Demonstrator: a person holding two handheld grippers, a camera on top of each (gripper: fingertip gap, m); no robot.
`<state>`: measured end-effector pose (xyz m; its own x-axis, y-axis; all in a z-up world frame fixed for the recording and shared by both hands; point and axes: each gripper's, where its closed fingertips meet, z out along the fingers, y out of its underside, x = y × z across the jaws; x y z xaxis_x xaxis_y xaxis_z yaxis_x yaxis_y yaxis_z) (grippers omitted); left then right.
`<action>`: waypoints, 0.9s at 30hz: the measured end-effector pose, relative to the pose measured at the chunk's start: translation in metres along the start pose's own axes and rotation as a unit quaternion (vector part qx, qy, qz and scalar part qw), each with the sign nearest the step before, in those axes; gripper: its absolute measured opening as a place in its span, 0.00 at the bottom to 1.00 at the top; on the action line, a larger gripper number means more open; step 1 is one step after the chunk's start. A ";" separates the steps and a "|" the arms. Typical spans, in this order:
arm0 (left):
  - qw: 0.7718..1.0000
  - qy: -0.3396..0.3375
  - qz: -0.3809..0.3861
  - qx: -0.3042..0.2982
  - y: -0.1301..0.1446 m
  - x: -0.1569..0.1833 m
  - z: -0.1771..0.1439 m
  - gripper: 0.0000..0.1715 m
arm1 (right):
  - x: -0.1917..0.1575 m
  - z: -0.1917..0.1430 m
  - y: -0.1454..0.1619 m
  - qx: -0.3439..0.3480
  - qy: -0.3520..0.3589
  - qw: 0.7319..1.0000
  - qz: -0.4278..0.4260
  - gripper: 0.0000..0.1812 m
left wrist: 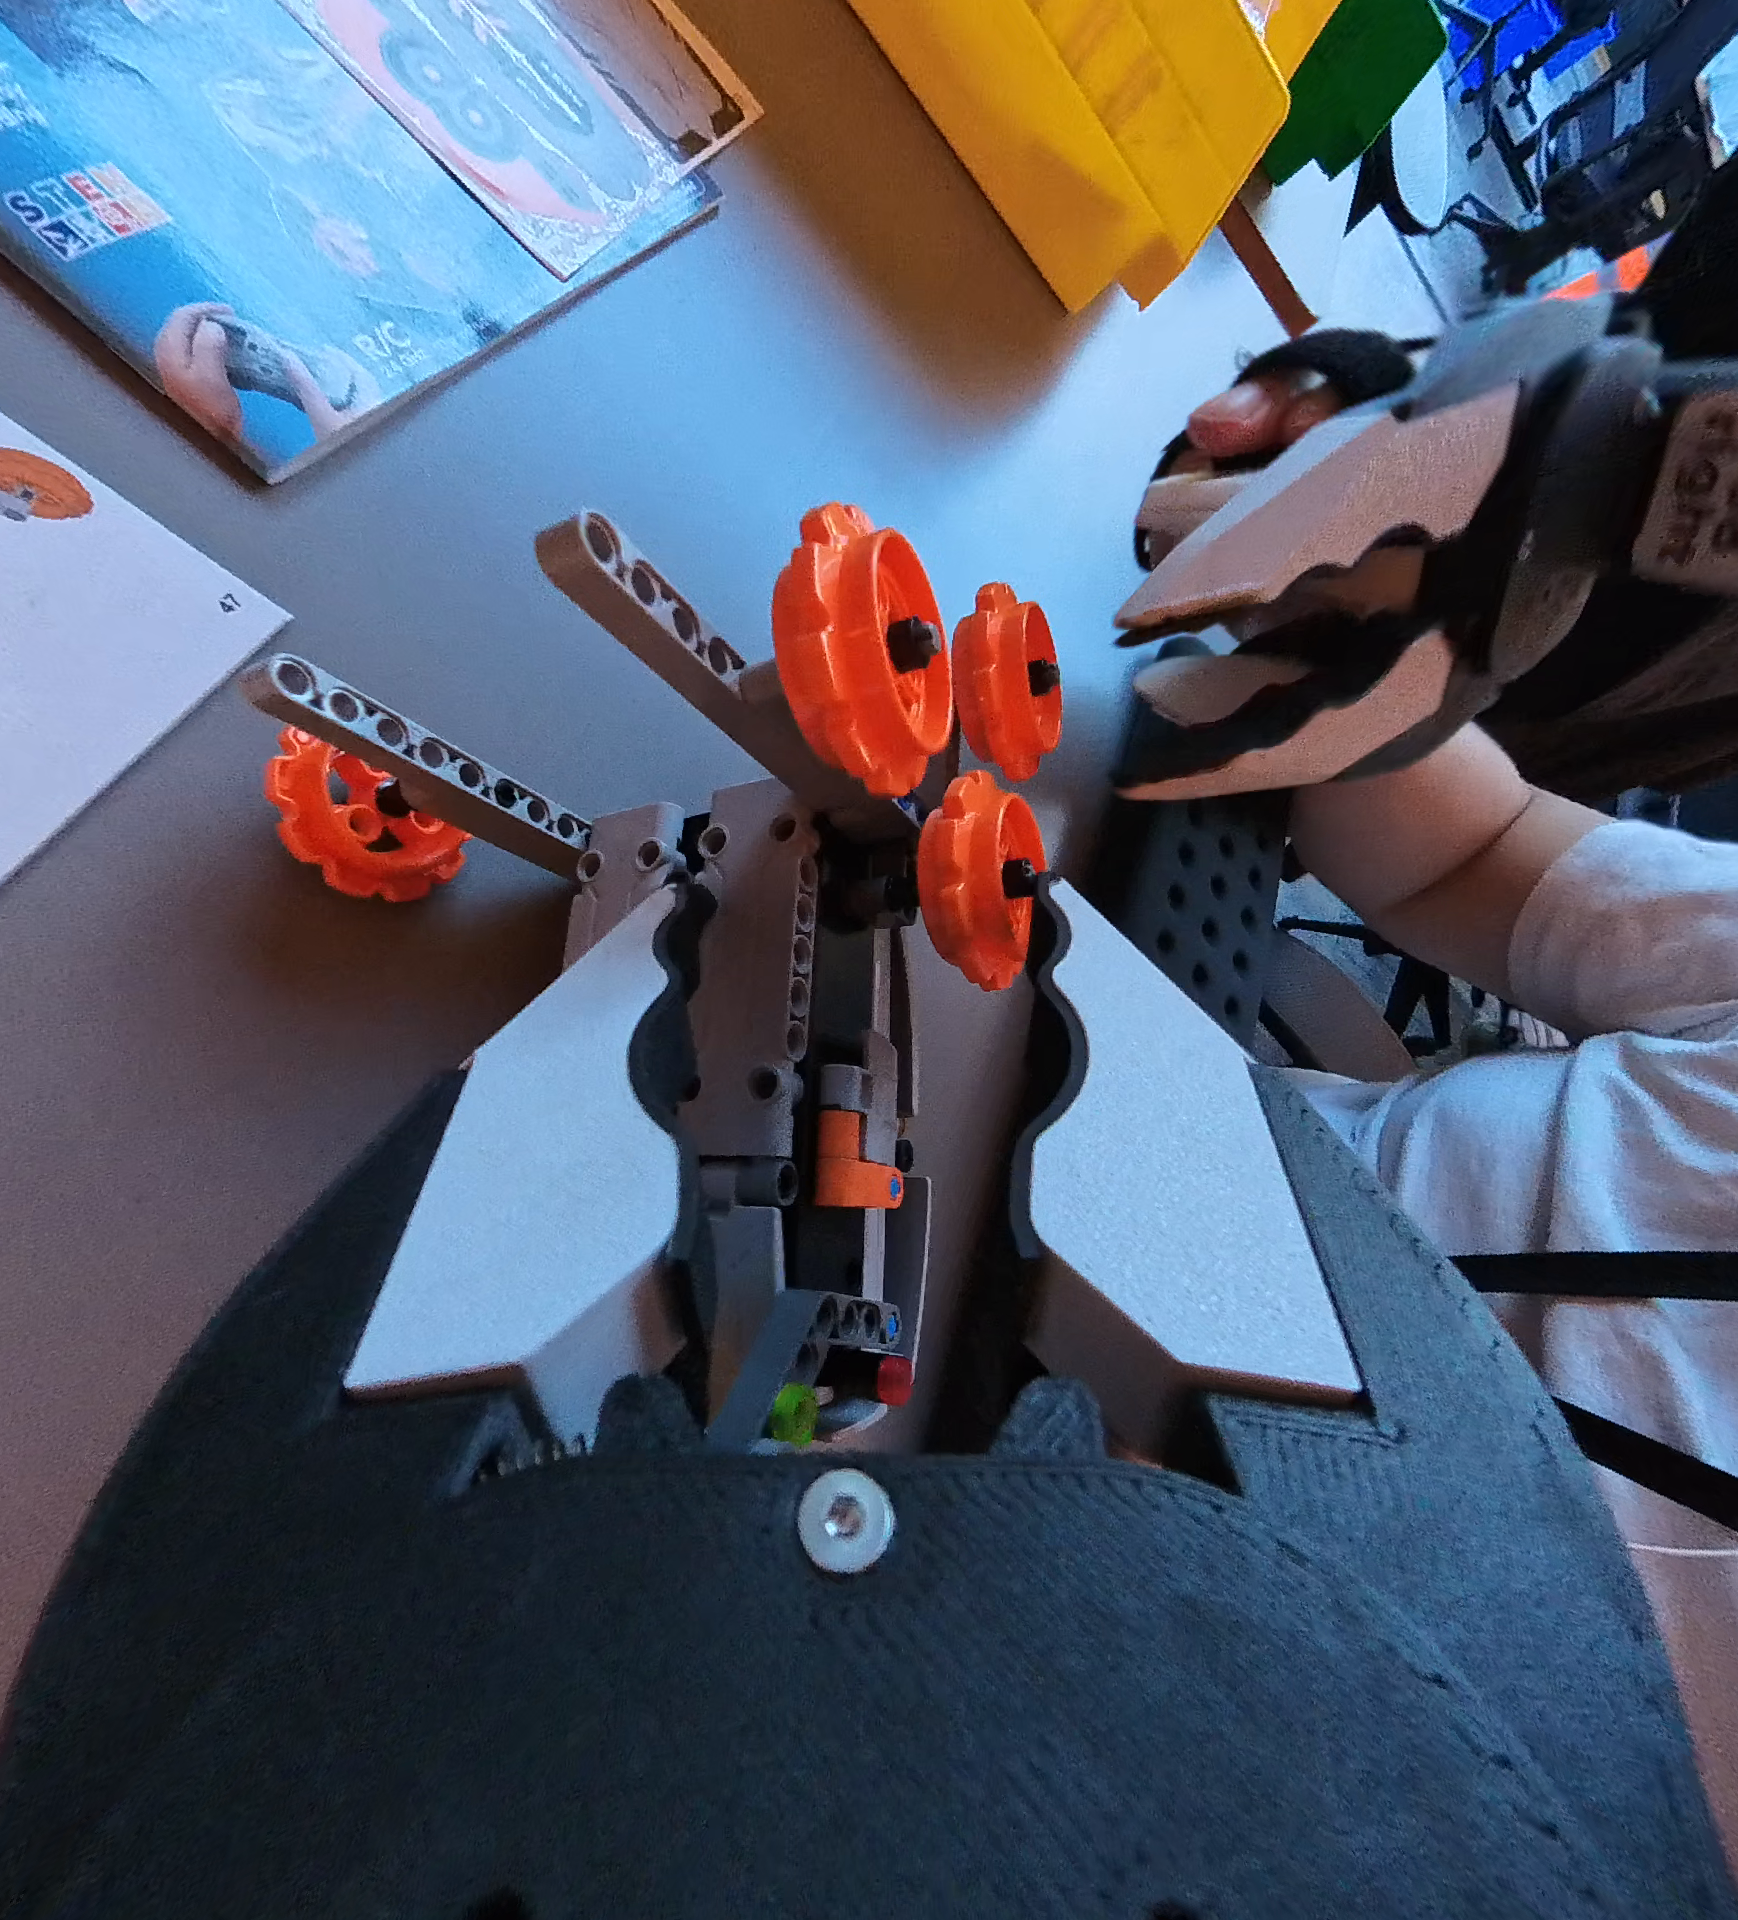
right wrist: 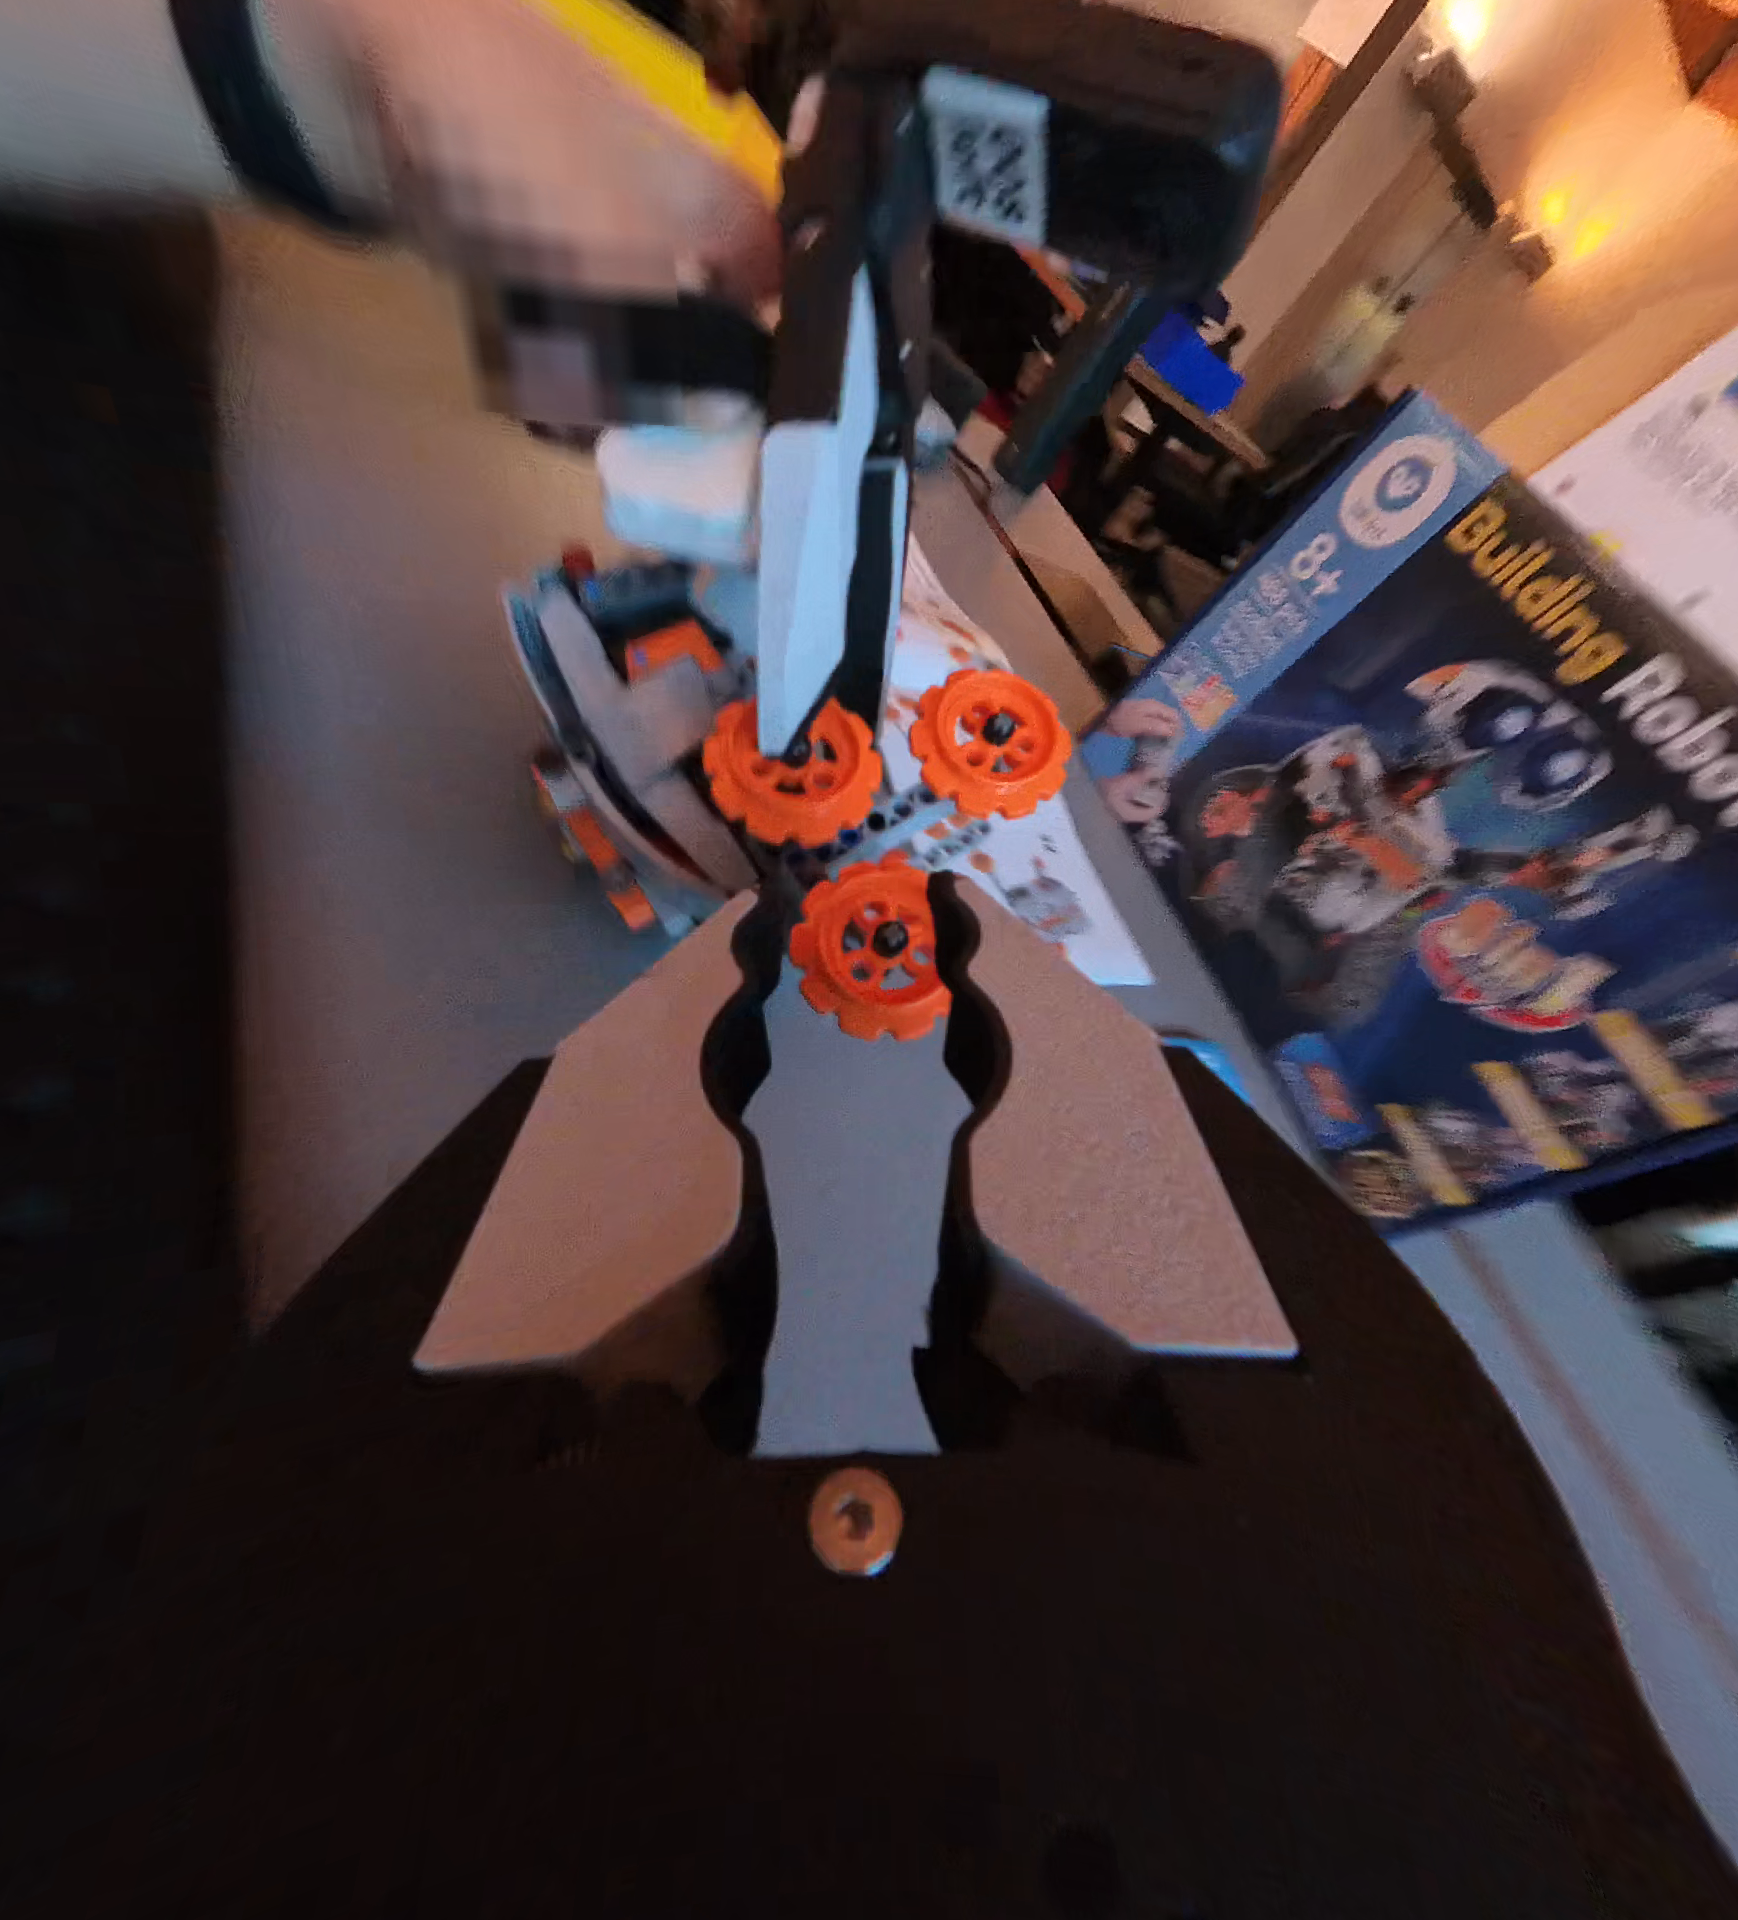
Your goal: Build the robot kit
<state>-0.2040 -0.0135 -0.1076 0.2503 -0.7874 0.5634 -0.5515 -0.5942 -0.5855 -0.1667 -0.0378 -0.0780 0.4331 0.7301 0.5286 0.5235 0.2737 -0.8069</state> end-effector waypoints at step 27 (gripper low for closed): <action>0.987 0.139 -0.077 0.024 -0.002 -0.008 -0.012 0.39 | -0.030 0.005 0.012 0.029 -0.044 0.782 0.621 0.09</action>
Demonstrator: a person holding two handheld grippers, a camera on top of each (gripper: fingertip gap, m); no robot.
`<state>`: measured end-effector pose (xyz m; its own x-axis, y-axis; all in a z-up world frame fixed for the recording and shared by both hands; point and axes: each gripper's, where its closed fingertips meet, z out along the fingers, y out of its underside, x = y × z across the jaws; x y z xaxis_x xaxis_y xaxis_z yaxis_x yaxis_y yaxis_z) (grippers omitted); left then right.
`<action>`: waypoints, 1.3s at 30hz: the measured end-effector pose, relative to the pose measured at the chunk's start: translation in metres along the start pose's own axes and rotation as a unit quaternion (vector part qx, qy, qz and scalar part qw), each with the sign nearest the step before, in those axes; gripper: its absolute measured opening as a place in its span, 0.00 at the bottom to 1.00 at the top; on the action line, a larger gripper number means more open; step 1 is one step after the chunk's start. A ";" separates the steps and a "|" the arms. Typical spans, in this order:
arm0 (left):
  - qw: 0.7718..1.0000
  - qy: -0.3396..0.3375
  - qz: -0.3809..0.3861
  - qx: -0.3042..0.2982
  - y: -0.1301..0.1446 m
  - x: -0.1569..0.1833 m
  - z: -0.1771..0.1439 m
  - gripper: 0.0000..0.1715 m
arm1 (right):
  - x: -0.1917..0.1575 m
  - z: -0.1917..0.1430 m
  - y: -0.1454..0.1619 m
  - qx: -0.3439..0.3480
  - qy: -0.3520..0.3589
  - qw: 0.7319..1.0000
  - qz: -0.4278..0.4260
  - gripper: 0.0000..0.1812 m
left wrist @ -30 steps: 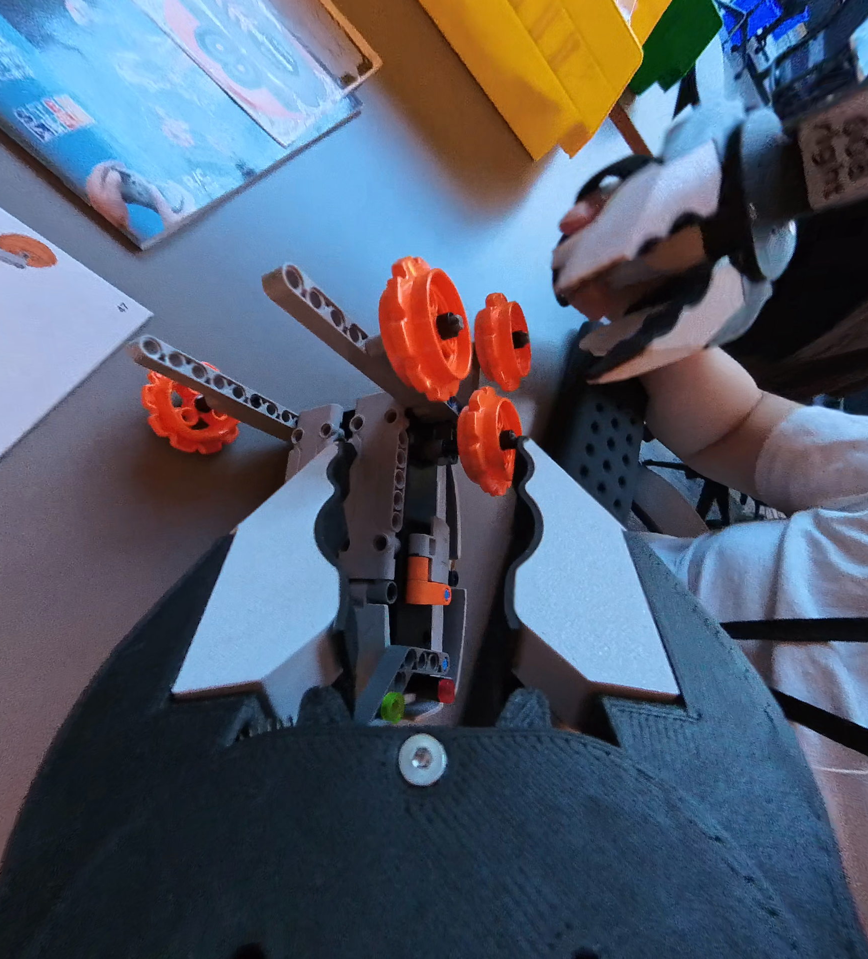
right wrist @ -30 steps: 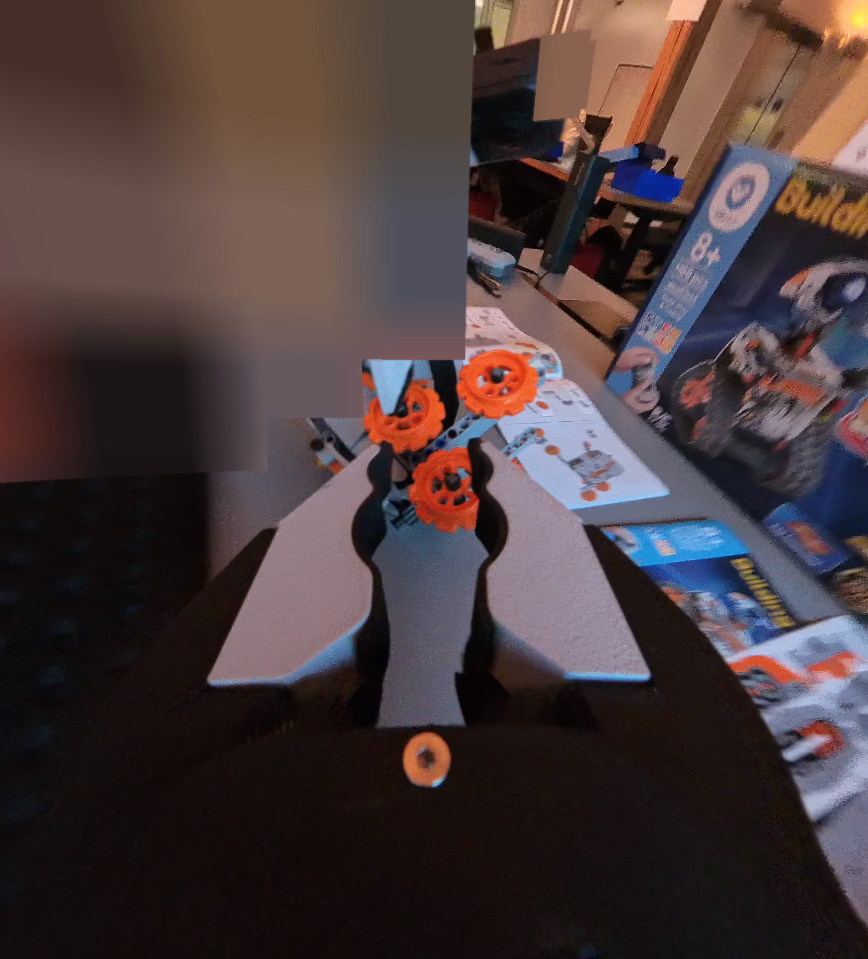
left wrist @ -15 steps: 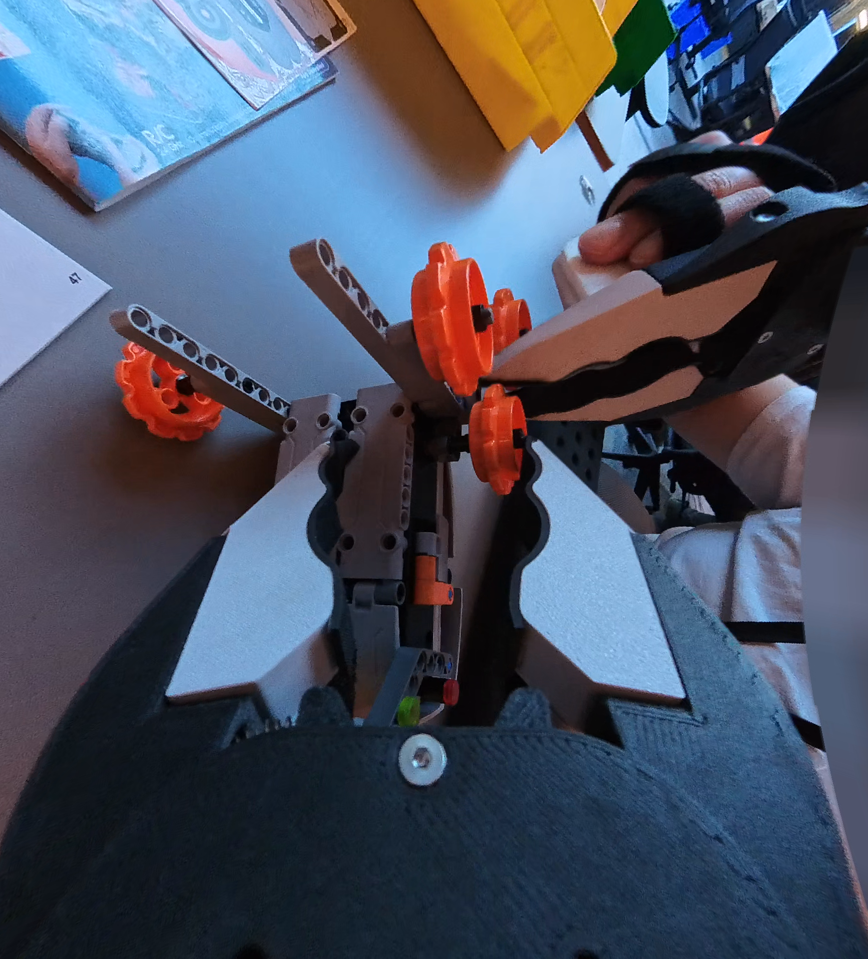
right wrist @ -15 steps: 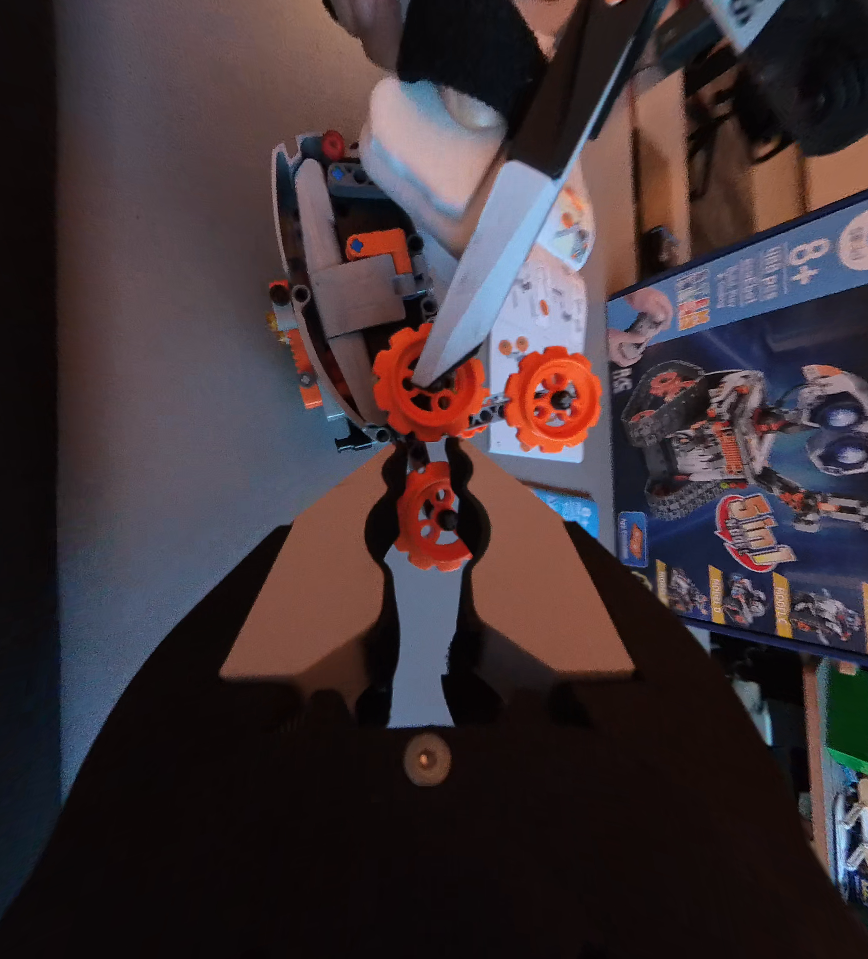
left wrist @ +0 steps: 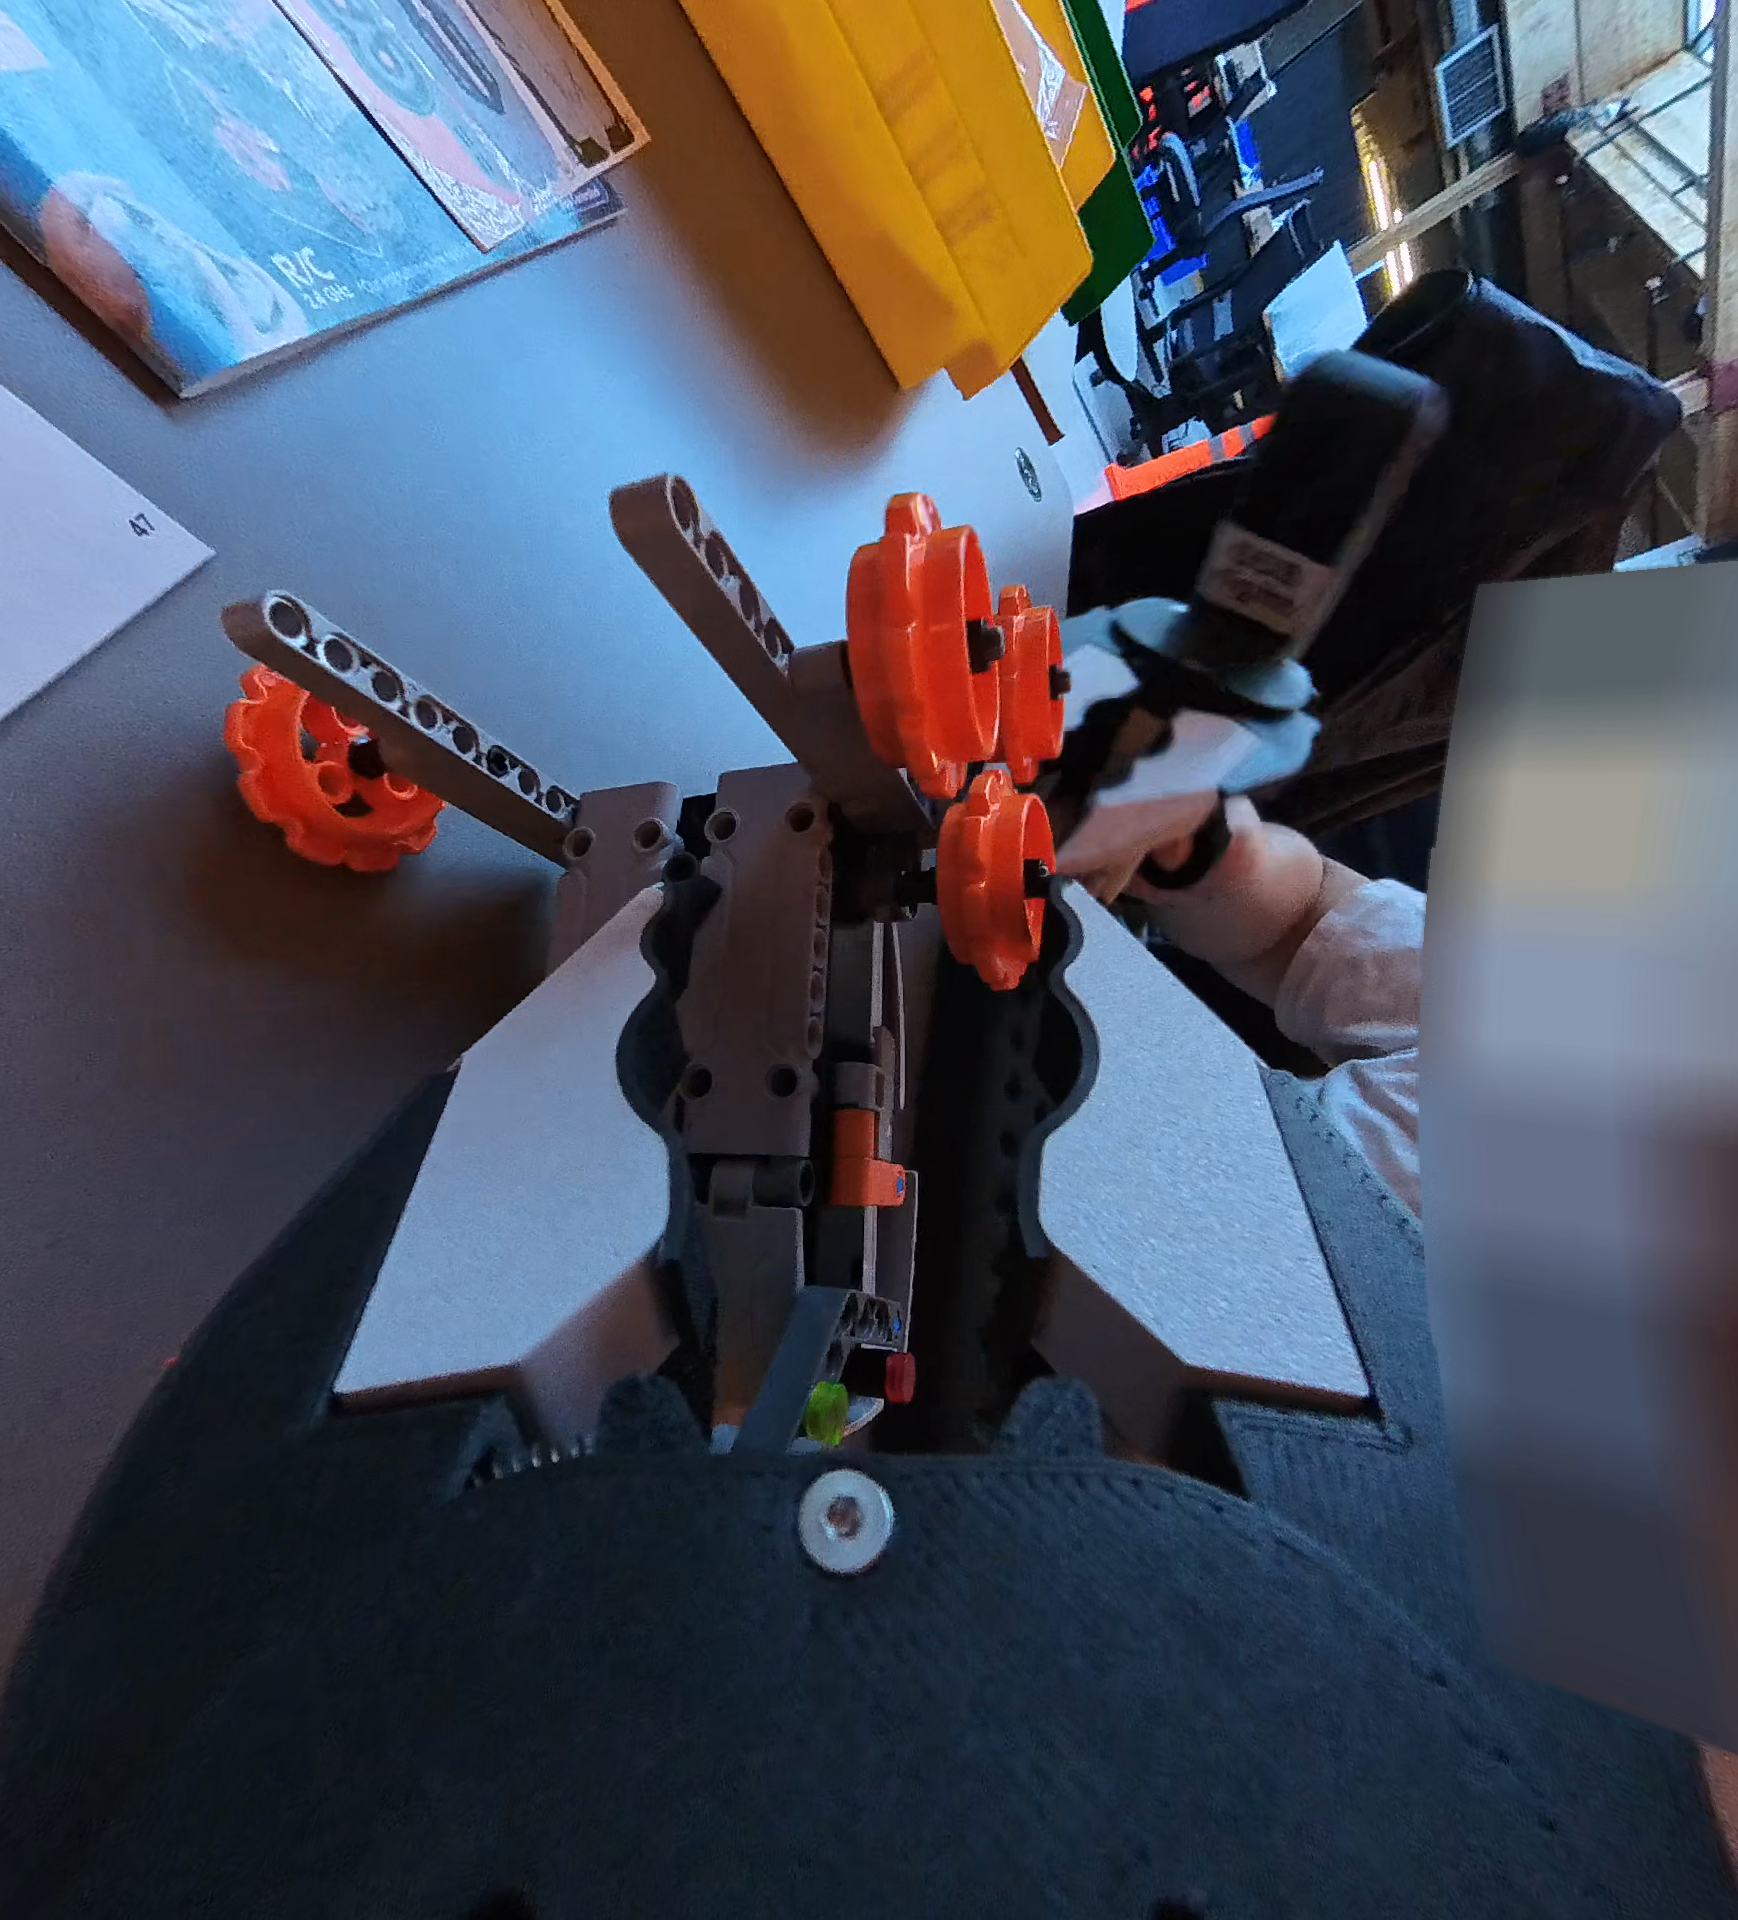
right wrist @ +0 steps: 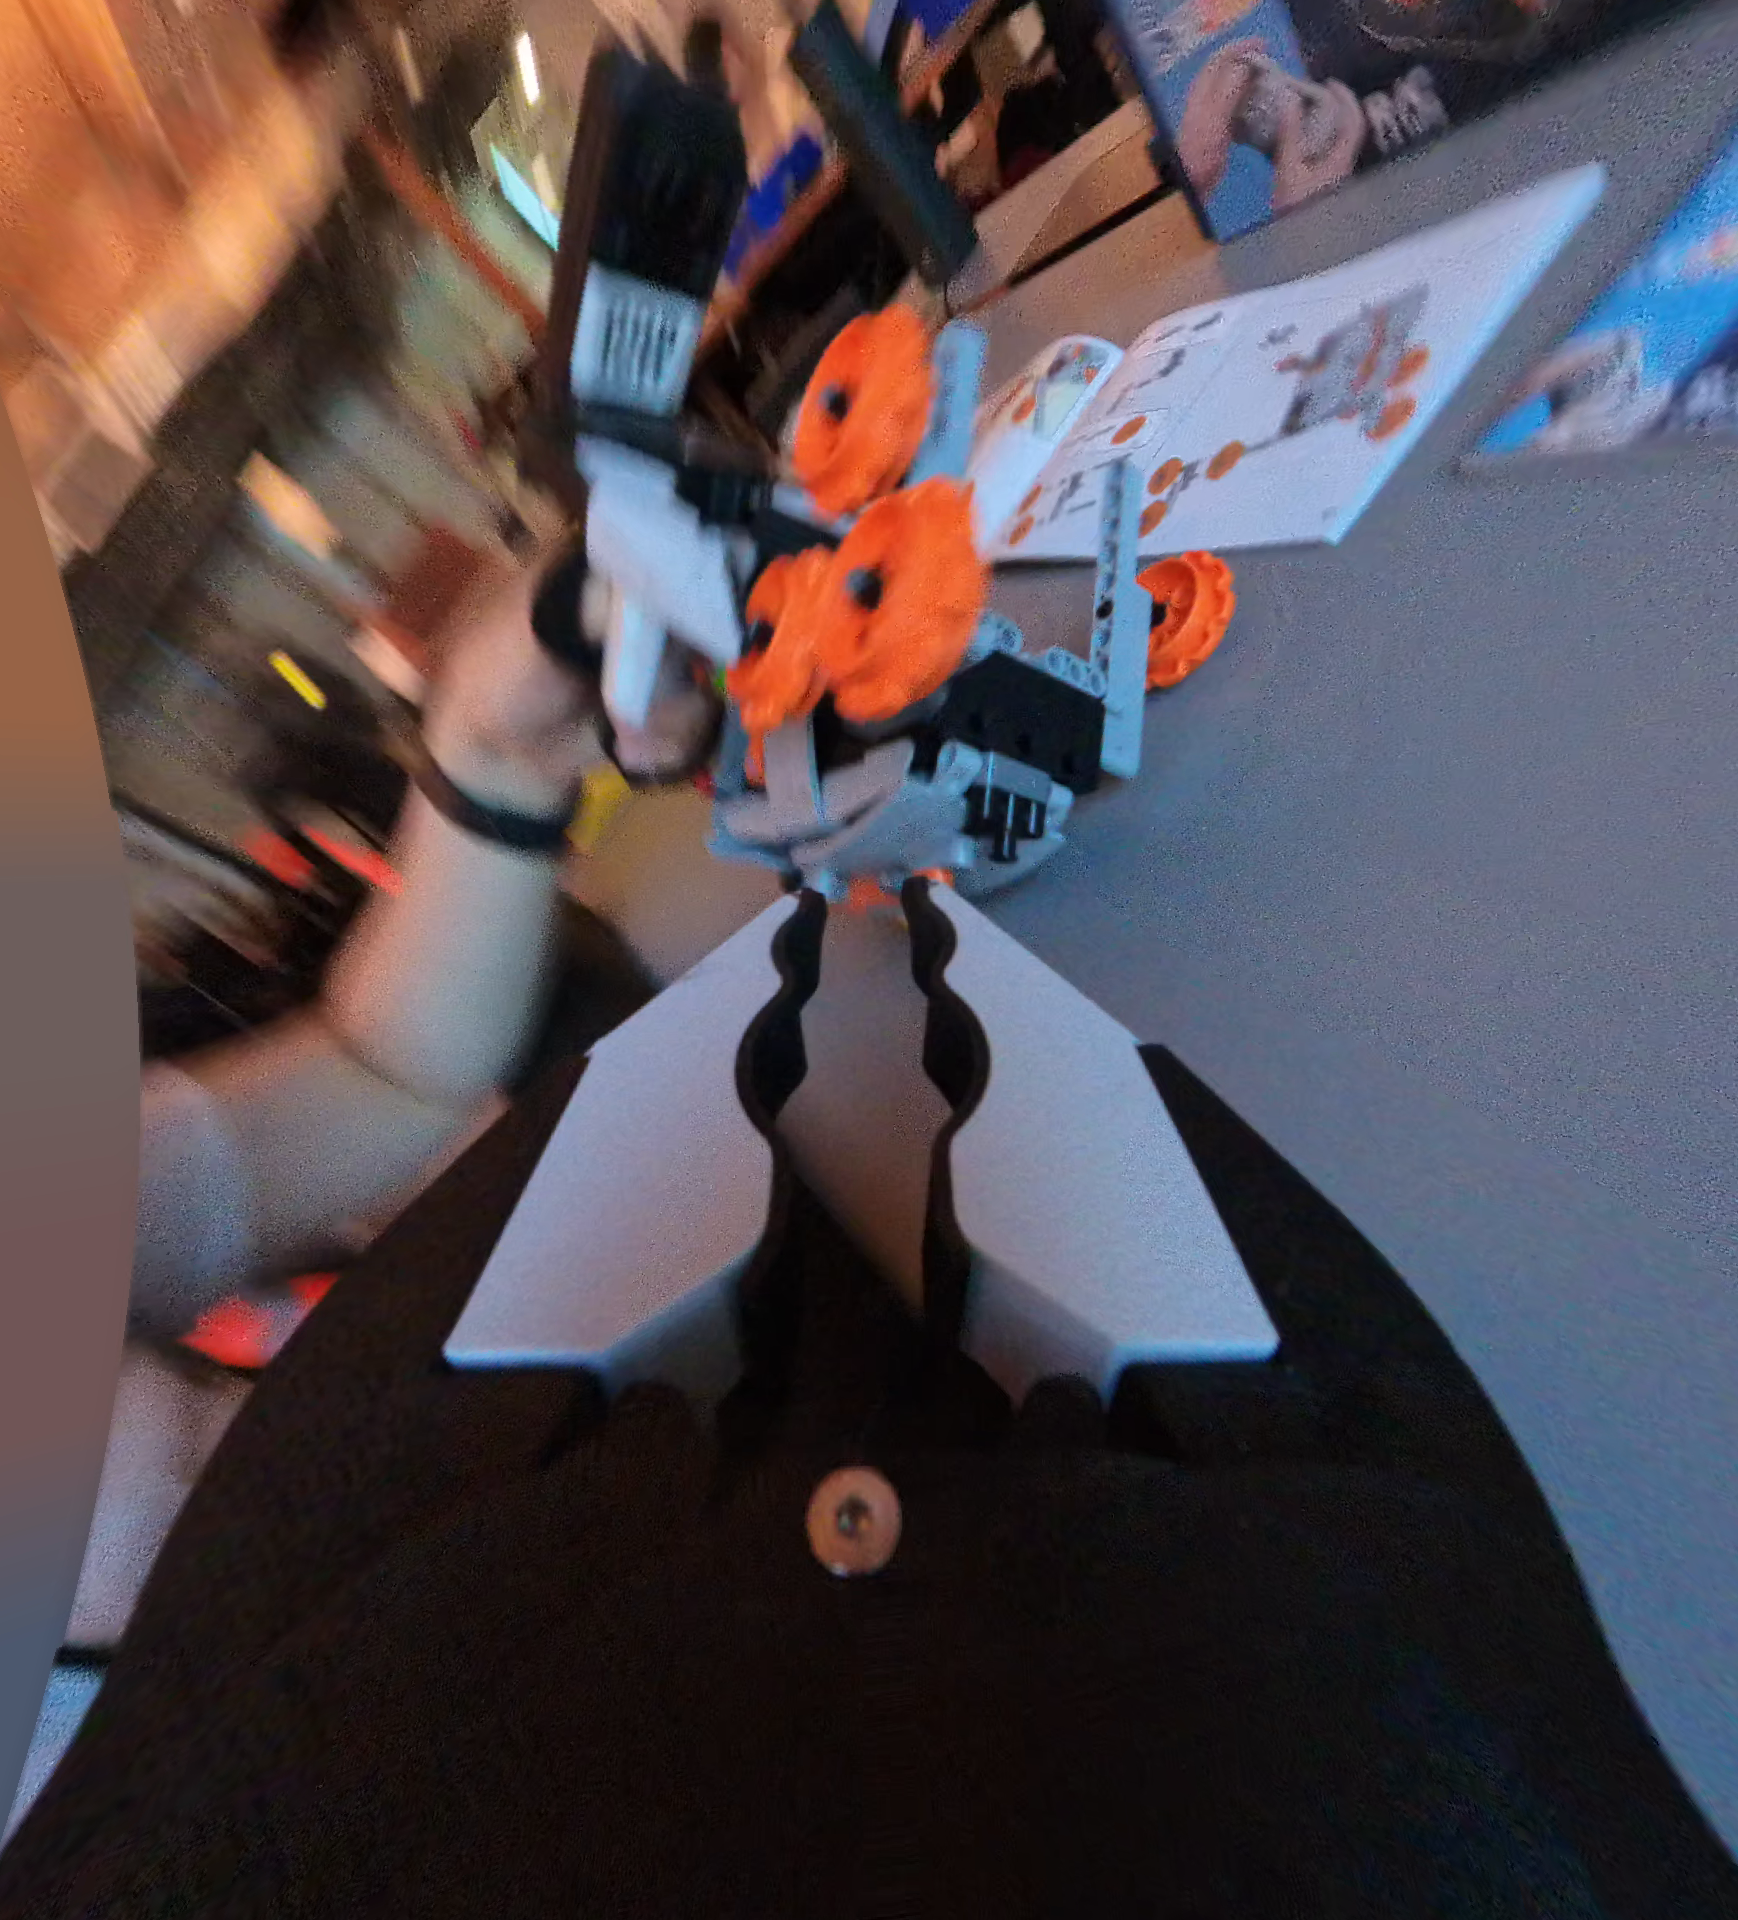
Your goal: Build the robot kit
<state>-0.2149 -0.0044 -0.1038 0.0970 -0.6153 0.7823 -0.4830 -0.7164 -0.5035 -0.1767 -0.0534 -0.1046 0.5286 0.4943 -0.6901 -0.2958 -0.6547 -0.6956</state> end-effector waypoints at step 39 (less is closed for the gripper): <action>0.979 0.109 -0.121 0.123 -0.026 -0.007 -0.013 0.39 | 0.029 0.056 -0.054 0.225 0.022 0.929 0.292 0.27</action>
